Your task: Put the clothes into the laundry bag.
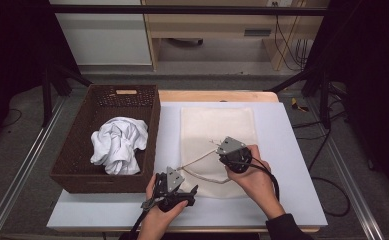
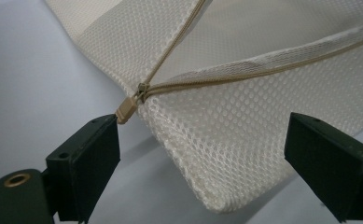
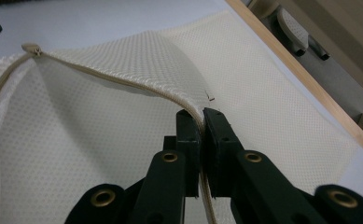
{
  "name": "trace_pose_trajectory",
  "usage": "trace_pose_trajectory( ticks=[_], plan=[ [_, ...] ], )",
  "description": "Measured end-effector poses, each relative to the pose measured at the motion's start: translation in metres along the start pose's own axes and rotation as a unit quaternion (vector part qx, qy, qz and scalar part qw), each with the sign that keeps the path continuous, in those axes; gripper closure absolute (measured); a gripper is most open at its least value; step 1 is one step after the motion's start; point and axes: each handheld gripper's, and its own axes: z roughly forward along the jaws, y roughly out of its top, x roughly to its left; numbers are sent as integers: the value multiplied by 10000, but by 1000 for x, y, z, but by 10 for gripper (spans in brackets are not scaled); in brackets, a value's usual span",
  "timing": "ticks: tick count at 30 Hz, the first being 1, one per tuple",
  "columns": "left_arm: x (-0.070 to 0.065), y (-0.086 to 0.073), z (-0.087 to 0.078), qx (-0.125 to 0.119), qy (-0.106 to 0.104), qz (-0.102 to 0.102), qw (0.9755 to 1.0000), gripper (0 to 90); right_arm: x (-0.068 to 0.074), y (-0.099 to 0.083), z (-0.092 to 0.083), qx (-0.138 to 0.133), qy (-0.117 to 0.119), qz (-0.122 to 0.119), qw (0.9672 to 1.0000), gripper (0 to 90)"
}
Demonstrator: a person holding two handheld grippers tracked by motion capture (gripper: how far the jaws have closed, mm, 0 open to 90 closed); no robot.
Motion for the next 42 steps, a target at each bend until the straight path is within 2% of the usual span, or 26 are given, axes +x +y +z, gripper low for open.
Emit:
trace_pose_trajectory(
  ticks=[10, 11, 21, 34, 42],
  plan=[
    [-2, 2, -9, -155, -121, 28, 9998, 159, 0, -2, 3, 14, 101, 9, 9999, 868],
    [-2, 3, -10, -195, -135, 30, 9997, 209, -1, -2, 3, -4, 129, 26, 9999, 873],
    [-12, 5, -15, -315, -301, 199, 9989, 330, -6, 9, -6, -174, 137, 33, 9997, 874],
    [-16, 7, -18, -361, -362, 271, 9983, 352, -10, 20, -12, -225, 121, -3, 9997, 875],
    [-16, 8, -20, -419, -361, 255, 9981, 345, -16, 33, -20, -337, -6, -72, 9994, 876]
  ],
)
